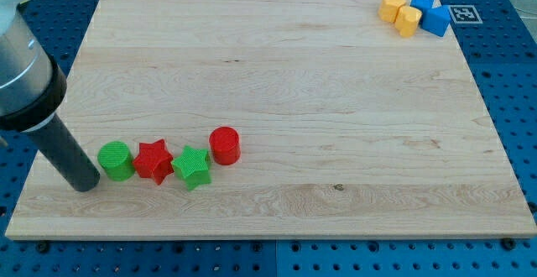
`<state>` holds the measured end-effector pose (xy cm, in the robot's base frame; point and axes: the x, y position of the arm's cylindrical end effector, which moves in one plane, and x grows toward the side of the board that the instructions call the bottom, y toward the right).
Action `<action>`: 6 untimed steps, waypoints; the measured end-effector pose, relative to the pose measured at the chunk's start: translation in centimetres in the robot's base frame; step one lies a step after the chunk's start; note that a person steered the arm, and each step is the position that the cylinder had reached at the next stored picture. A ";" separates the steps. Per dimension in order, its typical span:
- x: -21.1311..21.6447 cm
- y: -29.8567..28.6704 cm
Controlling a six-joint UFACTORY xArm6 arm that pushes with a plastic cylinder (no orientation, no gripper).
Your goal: Separate green circle from red star
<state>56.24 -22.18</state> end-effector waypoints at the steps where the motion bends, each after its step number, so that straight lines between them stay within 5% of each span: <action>1: -2.9 0.7; 2: -5.5 0.8; 6: -0.7 3.2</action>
